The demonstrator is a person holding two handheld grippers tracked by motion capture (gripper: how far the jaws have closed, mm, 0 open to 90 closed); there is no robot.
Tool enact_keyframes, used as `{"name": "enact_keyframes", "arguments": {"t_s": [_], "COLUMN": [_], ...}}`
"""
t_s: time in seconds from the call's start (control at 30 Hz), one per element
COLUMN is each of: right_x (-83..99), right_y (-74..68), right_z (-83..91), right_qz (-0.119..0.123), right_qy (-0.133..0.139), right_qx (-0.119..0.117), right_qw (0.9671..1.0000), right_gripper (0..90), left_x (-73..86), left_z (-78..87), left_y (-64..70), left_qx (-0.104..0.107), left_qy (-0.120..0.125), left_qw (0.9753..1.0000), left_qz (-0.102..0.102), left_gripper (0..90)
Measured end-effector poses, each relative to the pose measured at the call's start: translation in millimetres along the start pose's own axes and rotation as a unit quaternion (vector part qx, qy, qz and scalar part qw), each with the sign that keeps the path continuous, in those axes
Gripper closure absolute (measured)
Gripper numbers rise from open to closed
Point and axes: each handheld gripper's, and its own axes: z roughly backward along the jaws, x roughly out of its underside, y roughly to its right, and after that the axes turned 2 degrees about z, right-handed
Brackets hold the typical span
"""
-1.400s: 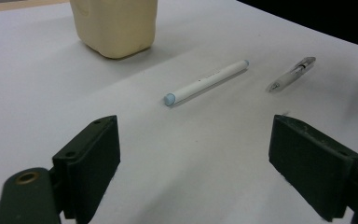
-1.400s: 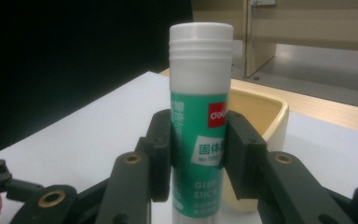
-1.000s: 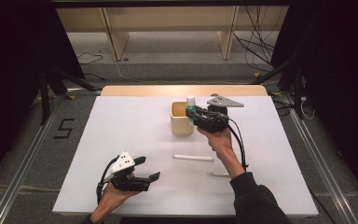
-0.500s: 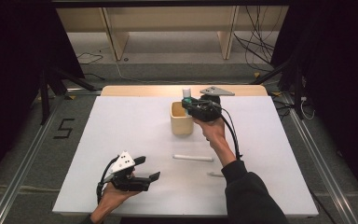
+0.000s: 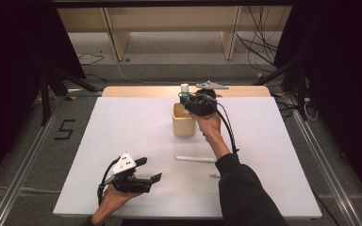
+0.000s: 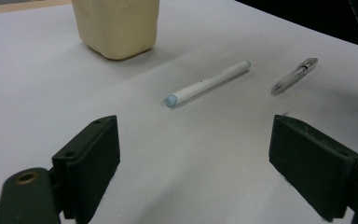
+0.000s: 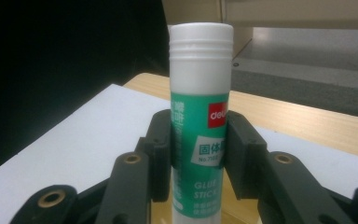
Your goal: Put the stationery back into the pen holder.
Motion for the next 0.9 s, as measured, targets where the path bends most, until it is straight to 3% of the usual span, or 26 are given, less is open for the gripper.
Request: {"name": "enact_keyframes", "arguments": {"t_s": [0.9], "right_x": [5.2], "right_y": [-2.4], "right_z": [-24.3], "right_qz": [-0.003], "right_qy": [-0.029], "right_qx": [0.02], "right_qw": [0.9994], "right_gripper": [65.6], "left_x": [0.0], "left_z": [0.1], "left_y": [-0.5], "left_qx": [-0.002], "left_qy": [0.001], "left_qw": [1.0], "left_qz": [0.0], "left_gripper": [16.0]}}
